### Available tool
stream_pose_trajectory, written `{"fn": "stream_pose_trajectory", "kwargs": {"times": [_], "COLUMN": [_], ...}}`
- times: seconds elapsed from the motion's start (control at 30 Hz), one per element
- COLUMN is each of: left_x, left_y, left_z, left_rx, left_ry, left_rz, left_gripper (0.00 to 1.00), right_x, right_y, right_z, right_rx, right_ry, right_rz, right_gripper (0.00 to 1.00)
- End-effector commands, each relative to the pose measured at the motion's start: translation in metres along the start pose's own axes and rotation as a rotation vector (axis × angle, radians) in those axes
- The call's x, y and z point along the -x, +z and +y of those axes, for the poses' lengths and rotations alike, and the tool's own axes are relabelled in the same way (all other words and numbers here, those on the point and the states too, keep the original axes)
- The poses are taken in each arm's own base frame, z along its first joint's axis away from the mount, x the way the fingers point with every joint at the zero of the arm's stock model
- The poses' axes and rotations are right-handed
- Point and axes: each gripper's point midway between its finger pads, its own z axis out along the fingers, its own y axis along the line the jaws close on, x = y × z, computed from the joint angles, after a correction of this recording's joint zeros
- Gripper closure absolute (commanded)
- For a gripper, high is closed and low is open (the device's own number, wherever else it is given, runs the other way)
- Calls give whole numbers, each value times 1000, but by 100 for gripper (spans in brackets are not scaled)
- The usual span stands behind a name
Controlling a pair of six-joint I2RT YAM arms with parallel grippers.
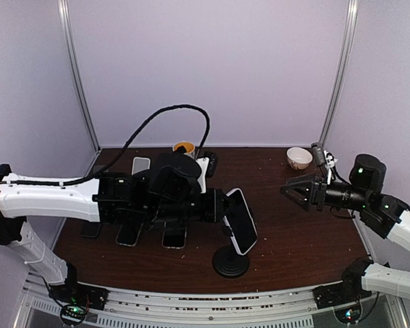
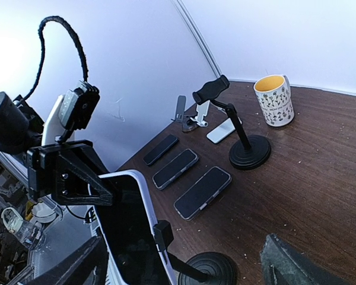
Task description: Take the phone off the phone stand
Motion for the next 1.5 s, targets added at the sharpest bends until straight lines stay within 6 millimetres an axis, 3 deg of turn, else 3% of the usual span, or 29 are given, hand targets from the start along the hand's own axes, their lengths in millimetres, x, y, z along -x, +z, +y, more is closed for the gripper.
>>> {"fn": "stream_pose_trajectory", "kwargs": {"times": [0.0, 0.3, 0.6, 0.87, 1.37, 1.47], "left_x": [43, 48, 43, 48, 43, 41], "left_y": [-23, -29, -35, -20, -3, -3], "left_z": [-26, -49, -76, -77, -68, -66], "left_rx": [-173, -507, -752, -846, -887, -888], "left_ry": [195, 366, 520, 478, 511, 525], "left_rz": [-85, 45, 214, 322, 461, 469], "left_gripper": [100, 100, 100, 100, 100, 100], "right_x": [20, 19, 10, -5, -20, -21], "right_y": [-4, 2, 9, 25, 45, 49], "right_z": [15, 29, 40, 41, 66, 68], "right_rx": [48, 149, 248, 274, 400, 407], "right_ry": [-49, -44, -51, -39, -51, -46], "right_rz": [-37, 17, 96, 154, 225, 228], "right_gripper": [9, 9, 19, 37, 48, 56]}}
